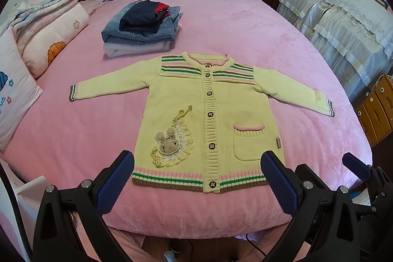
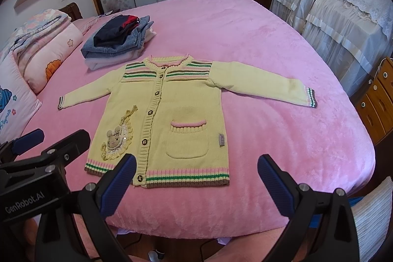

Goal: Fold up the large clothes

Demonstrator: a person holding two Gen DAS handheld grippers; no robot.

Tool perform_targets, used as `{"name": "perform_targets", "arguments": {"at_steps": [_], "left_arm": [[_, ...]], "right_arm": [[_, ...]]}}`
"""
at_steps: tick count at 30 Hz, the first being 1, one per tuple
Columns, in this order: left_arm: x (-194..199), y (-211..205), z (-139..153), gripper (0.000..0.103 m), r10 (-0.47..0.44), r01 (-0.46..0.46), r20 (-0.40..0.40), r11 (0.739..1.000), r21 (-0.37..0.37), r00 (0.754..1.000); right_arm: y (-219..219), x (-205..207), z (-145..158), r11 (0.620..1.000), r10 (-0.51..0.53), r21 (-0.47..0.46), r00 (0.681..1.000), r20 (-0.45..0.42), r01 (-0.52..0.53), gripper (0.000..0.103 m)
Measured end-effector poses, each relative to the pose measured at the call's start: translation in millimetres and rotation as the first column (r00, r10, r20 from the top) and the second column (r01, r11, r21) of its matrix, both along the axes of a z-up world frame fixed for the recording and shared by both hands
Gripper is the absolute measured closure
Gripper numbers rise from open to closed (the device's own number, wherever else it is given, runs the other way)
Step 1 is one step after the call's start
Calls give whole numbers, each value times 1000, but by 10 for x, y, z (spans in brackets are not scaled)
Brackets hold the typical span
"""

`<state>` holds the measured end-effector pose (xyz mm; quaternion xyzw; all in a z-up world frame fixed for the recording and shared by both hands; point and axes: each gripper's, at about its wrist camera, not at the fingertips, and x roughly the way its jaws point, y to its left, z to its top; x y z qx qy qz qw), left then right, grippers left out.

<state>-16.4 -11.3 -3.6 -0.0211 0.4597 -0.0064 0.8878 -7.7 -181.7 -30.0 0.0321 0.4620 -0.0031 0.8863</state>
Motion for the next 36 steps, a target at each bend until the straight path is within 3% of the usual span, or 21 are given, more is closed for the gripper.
{"name": "perform_targets", "arguments": {"at_steps": [26,36], "left_arm": [[38,-38,-60,1,4,-4,-12,1000,-6,1000],[143,27,-56,1,17,-19,-21,996,-82,1000]], "right_arm": [[-108,42,-104,999,-18,26,1000,-23,19,3],[-202,99,-141,999,-25,44,999,-30,26,3]]}}
